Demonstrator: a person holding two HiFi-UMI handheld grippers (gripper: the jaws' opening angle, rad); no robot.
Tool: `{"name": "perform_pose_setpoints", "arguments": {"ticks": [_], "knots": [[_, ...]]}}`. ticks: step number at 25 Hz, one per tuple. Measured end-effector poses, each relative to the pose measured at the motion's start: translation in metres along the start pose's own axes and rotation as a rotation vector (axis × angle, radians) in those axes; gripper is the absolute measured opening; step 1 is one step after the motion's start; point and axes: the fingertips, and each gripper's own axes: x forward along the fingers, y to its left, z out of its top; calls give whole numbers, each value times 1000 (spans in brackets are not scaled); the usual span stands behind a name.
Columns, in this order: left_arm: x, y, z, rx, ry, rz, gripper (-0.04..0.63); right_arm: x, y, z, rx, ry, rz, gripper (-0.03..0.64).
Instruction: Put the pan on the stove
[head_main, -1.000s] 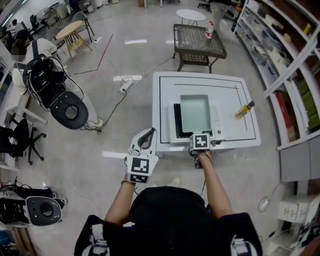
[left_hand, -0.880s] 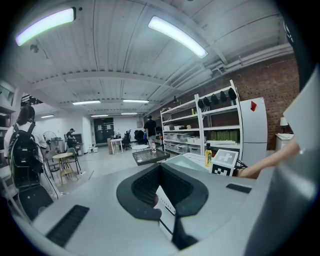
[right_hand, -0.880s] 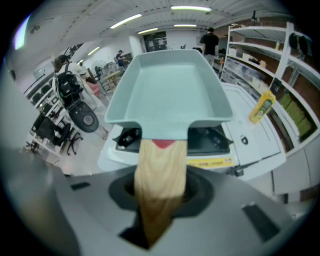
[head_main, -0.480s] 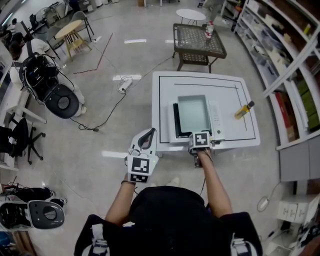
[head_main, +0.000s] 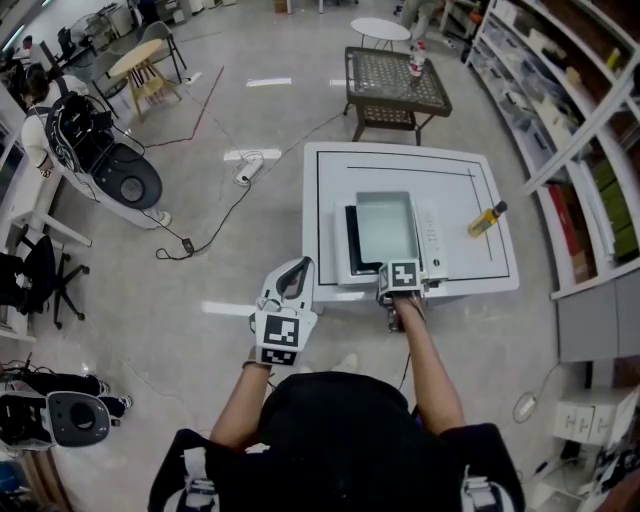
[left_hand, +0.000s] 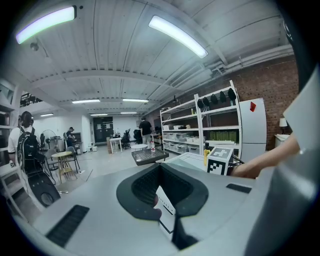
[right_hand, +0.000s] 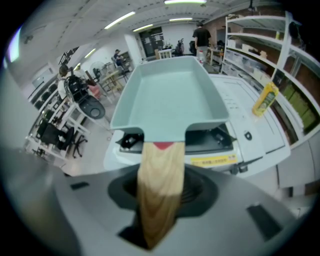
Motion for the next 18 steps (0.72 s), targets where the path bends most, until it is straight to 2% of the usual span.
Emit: {"name": "perform_pose_setpoints", "arguments": {"ticks": [4,13,18], "knots": [[-1,1,2,-1,-4,-2,21,-3,2,2,29,-10,22,143],[-4,-7,5,10,-16,-15,21,-25,1,20,81,-108,33,190],[-8,-11,7,16,-19,-24,21,-37,1,32,59,-194,18,193]]}}
